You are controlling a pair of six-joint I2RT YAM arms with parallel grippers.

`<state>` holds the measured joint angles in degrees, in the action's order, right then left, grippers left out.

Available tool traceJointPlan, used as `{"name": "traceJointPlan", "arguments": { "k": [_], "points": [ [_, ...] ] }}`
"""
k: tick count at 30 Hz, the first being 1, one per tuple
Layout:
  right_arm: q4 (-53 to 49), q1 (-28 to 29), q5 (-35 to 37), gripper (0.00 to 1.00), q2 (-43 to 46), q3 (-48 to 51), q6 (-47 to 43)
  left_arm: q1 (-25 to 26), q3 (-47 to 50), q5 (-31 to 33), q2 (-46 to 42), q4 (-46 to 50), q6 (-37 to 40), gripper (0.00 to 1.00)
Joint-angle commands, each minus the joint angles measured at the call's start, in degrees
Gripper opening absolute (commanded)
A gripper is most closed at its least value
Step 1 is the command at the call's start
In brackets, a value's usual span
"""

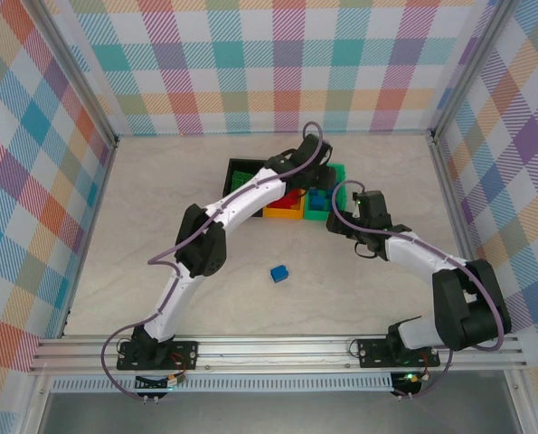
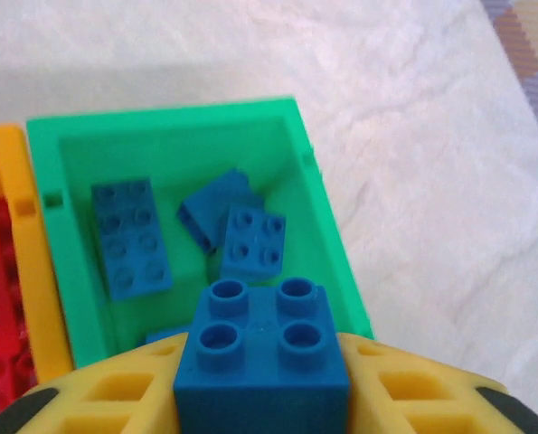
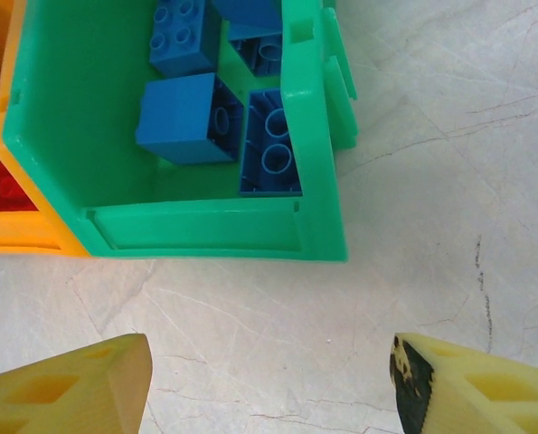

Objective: Sort the legos into containers by color
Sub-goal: Place the lego in the container, then pick up the lego from the bottom-center of the table.

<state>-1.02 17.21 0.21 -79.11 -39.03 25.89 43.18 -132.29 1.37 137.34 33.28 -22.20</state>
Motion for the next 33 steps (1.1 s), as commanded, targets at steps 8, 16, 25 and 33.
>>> {"name": "traceJointPlan", "arguments": {
  "k": [8, 16, 25, 33],
  "points": [
    [2.23, -0.27, -6.18, 0.71, -1.15, -0.39, -0.65, -0.65, 15.41, 0.26, -11.67, -5.07, -1.9, 0.69],
    [2.95, 0.01, -8.13, 0.71, -1.82, -0.39, -0.5, -1.92, 46.54, 4.66, -32.13, -15.99, -3.23, 0.72],
    [2.68, 3.0, -10.75, 0.71, -3.74, -2.3, -4.25, -7.21, 66.08, 5.15, -46.61, -15.7, -4.7, 0.7],
    [-2.35, 9.9, -10.38, 0.71, -5.59, -4.64, -5.19, -12.01, 79.18, 6.74, -56.76, -14.58, -4.88, 0.69]
  ]
}}
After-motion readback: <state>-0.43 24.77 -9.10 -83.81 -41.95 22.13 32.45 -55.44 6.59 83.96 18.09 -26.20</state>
